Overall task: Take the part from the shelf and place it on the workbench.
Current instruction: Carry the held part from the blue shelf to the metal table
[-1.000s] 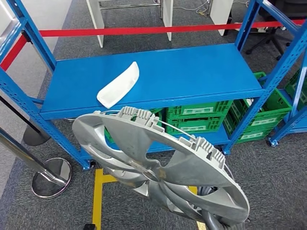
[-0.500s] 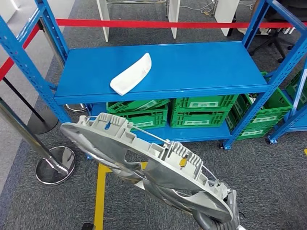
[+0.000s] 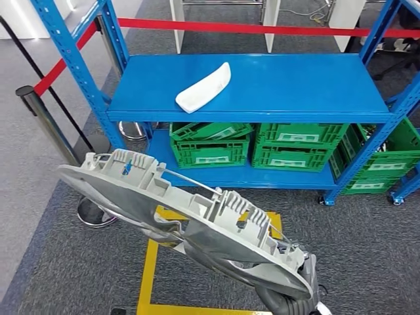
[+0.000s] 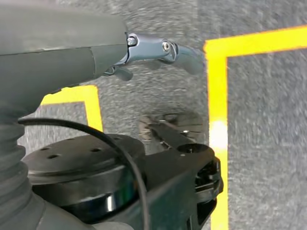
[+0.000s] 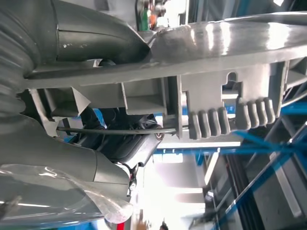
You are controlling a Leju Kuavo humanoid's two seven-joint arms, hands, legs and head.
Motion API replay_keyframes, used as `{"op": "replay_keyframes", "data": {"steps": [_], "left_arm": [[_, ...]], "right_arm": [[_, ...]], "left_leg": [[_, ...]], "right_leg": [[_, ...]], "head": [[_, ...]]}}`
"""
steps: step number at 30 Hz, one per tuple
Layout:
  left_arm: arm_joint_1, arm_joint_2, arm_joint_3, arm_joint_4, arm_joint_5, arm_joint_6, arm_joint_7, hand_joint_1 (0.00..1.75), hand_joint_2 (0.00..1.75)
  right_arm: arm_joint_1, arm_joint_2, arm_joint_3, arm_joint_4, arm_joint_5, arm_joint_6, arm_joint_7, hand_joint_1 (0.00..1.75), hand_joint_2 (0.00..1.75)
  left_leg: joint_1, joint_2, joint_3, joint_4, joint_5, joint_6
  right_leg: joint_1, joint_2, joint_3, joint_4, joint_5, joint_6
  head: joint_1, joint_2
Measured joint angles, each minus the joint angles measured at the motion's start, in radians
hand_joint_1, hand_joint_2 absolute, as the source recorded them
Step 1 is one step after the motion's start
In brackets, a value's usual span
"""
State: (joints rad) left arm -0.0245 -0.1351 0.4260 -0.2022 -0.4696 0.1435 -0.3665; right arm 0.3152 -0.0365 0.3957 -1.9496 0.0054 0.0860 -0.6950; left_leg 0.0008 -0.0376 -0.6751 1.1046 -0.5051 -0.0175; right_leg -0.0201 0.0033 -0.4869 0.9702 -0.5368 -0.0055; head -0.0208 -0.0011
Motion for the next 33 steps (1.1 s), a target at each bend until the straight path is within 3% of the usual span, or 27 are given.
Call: {"op": "replay_keyframes", "data": {"steps": [1,2,3,4,5,7,9,11,12,13,14,16,18,19,21,22,23,25,27,29,31,33], "left_arm": [[-0.001,0.0,0.0,0.0,-0.002,0.0,-0.003,0.0,1.75],[-0.002,0.001,0.0,0.0,-0.006,0.0,-0.007,0.0,1.75],[-0.003,0.002,-0.001,0.0,-0.01,-0.001,-0.011,0.0,1.75],[-0.003,0.004,-0.001,0.0,-0.015,-0.002,-0.014,0.0,1.75],[-0.002,0.006,-0.001,0.0,-0.019,-0.004,-0.016,0.0,1.75],[-0.003,0.01,-0.002,0.0,-0.028,-0.007,-0.02,0.0,1.75],[-0.005,0.014,-0.003,0.0,-0.033,-0.008,-0.023,0.0,1.75],[-0.004,0.016,-0.003,0.0,-0.035,-0.008,-0.024,0.0,1.75],[-0.002,0.017,-0.004,0.0,-0.036,-0.008,-0.026,0.0,1.75],[0.001,0.017,-0.004,0.0,-0.038,-0.008,-0.028,0.0,1.75],[0.002,0.018,-0.005,0.0,-0.04,-0.009,-0.03,0.0,1.75],[0.001,0.017,-0.007,0.0,-0.045,-0.009,-0.034,0.0,1.75],[0.001,0.014,-0.008,0.0,-0.048,-0.006,-0.038,0.0,1.75],[0.002,0.012,-0.009,0.0,-0.05,-0.003,-0.039,0.0,1.75],[0.004,0.006,-0.01,0.0,-0.052,0.001,-0.042,0.0,1.75],[0.003,0.002,-0.011,0.0,-0.053,0.003,-0.044,0.0,1.75],[0.002,-0.003,-0.012,0.0,-0.053,0.004,-0.046,0.0,1.75],[0.001,-0.01,-0.015,0.0,-0.054,0.006,-0.049,0.0,1.75],[0.004,-0.013,-0.018,0.0,-0.054,0.006,-0.049,0.0,1.75],[0.006,-0.015,-0.02,0.0,-0.054,0.007,-0.049,0.0,1.75],[0.004,-0.015,-0.022,0.0,-0.054,0.008,-0.049,0.0,1.75],[0.003,-0.015,-0.024,0.0,-0.054,0.008,-0.049,0.0,1.75]], "right_arm": [[0.0,0.0,0.001,-0.001,-0.007,0.002,0.0,1.75,1.75],[0.0,0.0,0.001,-0.002,-0.014,0.007,0.0,1.75,1.75],[-0.001,0.0,0.001,-0.004,-0.021,0.013,0.0,1.75,1.75],[-0.002,0.0,0.001,-0.005,-0.027,0.02,0.0,1.75,1.75],[-0.004,0.0,0.0,-0.006,-0.029,0.027,0.0,1.75,1.75],[-0.009,0.0,0.0,-0.01,-0.028,0.038,0.0,1.75,1.75],[-0.012,0.001,0.0,-0.013,-0.024,0.046,0.0,1.75,1.75],[-0.016,0.002,0.001,-0.015,-0.022,0.052,0.0,1.75,1.75],[-0.019,0.002,0.002,-0.015,-0.021,0.054,0.0,1.75,1.75],[-0.02,0.003,0.002,-0.016,-0.019,0.056,0.0,1.75,1.75],[-0.02,0.003,0.002,-0.016,-0.018,0.058,0.0,1.75,1.75],[-0.018,0.002,0.003,-0.016,-0.016,0.062,0.0,1.75,1.75],[-0.016,0.002,0.003,-0.016,-0.015,0.064,0.0,1.75,1.75],[-0.016,0.002,0.003,-0.016,-0.015,0.066,0.001,1.75,1.75],[-0.016,0.001,0.003,-0.016,-0.016,0.068,0.0,1.75,1.75],[-0.016,0.001,0.003,-0.016,-0.016,0.068,0.0,1.75,1.75],[-0.015,0.0,0.002,-0.017,-0.017,0.068,0.0,1.75,1.75],[-0.012,-0.003,0.001,-0.017,-0.019,0.068,0.0,1.75,1.75],[-0.011,-0.004,-0.001,-0.017,-0.02,0.068,0.0,1.75,1.75],[-0.01,-0.005,-0.002,-0.017,-0.021,0.068,0.0,1.75,1.75],[-0.008,-0.005,-0.004,-0.017,-0.021,0.068,0.0,1.75,1.75],[-0.006,-0.006,-0.005,-0.017,-0.021,0.068,0.0,1.75,1.75]], "left_leg": [[0.004,0.016,-0.012,0.063,-0.048,-0.007],[0.008,0.022,-0.02,0.123,-0.076,-0.014],[0.013,0.025,-0.021,0.169,-0.081,-0.02],[0.018,0.028,-0.009,0.186,-0.062,-0.025],[0.022,0.033,0.018,0.17,-0.03,-0.028],[0.024,0.068,0.116,0.048,0.01,-0.028],[0.016,0.103,0.199,-0.082,-0.006,-0.015],[0.008,0.099,0.214,-0.128,-0.026,0.002],[0.009,0.09,0.21,-0.133,-0.024,0.011],[0.01,0.081,0.206,-0.138,-0.02,0.021],[0.011,0.07,0.201,-0.141,-0.014,0.032],[0.008,0.05,0.187,-0.141,0.0,0.048],[0.0,0.026,0.171,-0.138,0.012,0.055],[-0.004,0.013,0.164,-0.135,0.016,0.056],[-0.009,-0.014,0.153,-0.126,0.021,0.055],[-0.012,-0.027,0.147,-0.12,0.022,0.054],[-0.013,-0.039,0.14,-0.113,0.023,0.052],[-0.011,-0.059,0.123,-0.103,0.028,0.042],[-0.008,-0.072,0.111,-0.098,0.034,0.031],[-0.01,-0.038,0.092,-0.064,0.011,0.02],[-0.007,0.011,0.044,0.043,-0.053,0.007],[0.003,0.024,-0.01,0.168,-0.106,-0.004]], "right_leg": [[0.001,-0.016,-0.013,0.0,0.007,-0.004],[0.002,-0.033,-0.024,0.0,0.015,-0.004],[0.002,-0.049,-0.035,0.001,0.022,-0.002],[0.001,-0.065,-0.045,0.004,0.03,0.0],[0.0,-0.079,-0.054,0.007,0.037,0.003],[0.0,-0.103,-0.071,0.016,0.049,0.012],[0.002,-0.125,-0.082,0.023,0.06,0.025],[0.001,-0.149,-0.086,0.025,0.07,0.039],[-0.001,-0.148,-0.091,0.028,0.07,0.045],[-0.002,-0.127,-0.098,0.041,0.057,0.051],[-0.004,-0.096,-0.112,0.072,0.033,0.054],[-0.003,-0.028,-0.16,0.189,-0.041,0.054],[0.001,-0.007,-0.198,0.296,-0.084,0.051],[0.003,-0.005,-0.195,0.303,-0.079,0.047],[0.007,0.009,-0.131,0.207,-0.026,0.037],[0.007,0.031,-0.091,0.139,-0.005,0.029],[0.007,0.051,-0.057,0.081,0.009,0.024],[0.008,0.073,-0.032,0.034,0.009,0.017],[0.007,0.054,-0.032,0.028,0.016,0.012],[0.002,0.027,-0.032,0.022,0.023,0.006],[0.0,-0.004,-0.034,0.02,0.024,0.002],[0.0,-0.037,-0.037,0.02,0.024,0.002]], "head": [[-0.004,0.0],[-0.004,0.0],[-0.004,0.0],[-0.005,0.0],[-0.004,0.0],[-0.005,0.0],[-0.005,0.0],[-0.005,0.0],[-0.004,0.0],[-0.002,0.0],[0.001,0.0],[0.005,0.0],[0.007,0.0],[0.007,0.0],[0.007,0.0],[0.007,0.0],[0.006,0.0],[0.006,0.0],[0.007,0.0],[0.001,0.0],[-0.005,0.0],[-0.007,0.0]]}}
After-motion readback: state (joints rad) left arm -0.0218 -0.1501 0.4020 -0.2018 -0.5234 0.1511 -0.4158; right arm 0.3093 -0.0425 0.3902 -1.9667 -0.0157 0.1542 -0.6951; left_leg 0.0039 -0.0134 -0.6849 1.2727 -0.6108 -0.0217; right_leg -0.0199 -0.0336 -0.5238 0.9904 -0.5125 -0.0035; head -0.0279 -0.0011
